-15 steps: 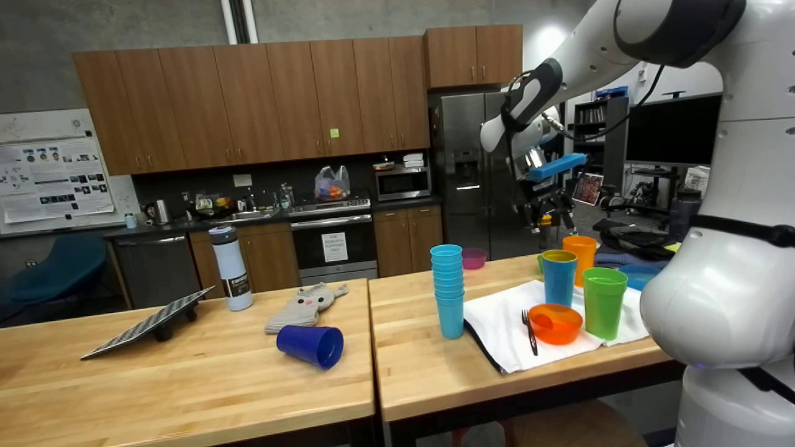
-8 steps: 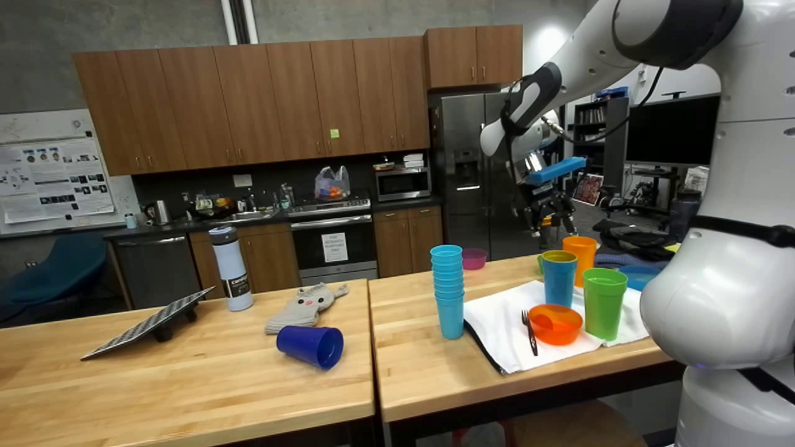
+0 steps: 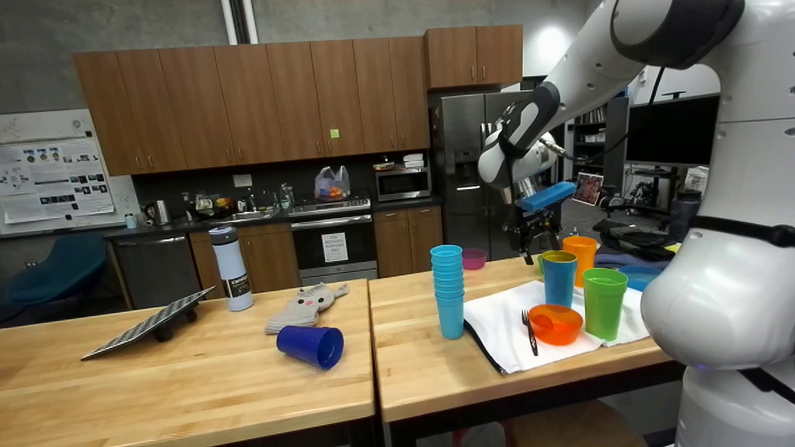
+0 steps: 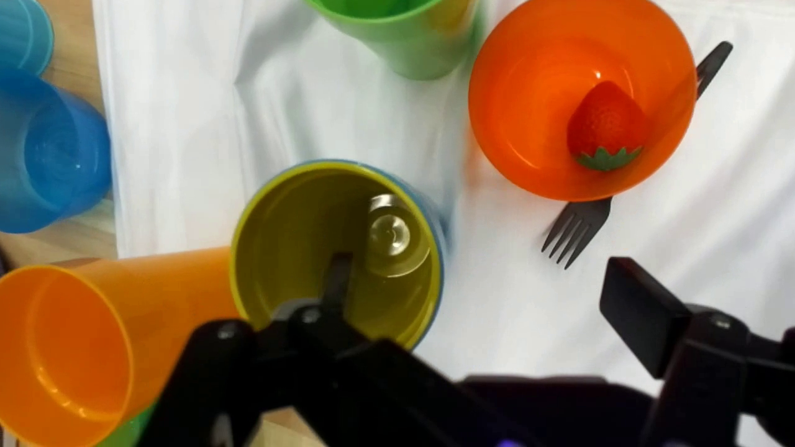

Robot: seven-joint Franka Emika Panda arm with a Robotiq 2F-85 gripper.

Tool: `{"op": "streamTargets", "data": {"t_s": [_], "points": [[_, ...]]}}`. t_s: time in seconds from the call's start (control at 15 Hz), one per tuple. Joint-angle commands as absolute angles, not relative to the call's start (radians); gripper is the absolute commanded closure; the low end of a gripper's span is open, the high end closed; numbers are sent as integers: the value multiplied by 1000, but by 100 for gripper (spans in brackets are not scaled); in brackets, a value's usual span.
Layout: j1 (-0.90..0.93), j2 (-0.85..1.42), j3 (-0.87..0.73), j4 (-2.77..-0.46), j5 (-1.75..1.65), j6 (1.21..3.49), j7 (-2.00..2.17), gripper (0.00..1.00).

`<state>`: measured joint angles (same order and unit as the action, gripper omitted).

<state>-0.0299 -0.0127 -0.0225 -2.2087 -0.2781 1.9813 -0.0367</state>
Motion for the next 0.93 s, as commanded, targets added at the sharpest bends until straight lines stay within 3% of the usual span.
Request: {"op": "streamTargets", "data": {"t_s": [0.0,0.73,0.8,0.87], "points": [[-23,-39,-16,-2268,-330,2057,34,0],[-53,-47,-45,-2341,-363,2085,73,0],[-58,-46,-50,-2343,-367,2089,70,8],[-60,-49,-52,-2353,-371,2101,72,27]]}}
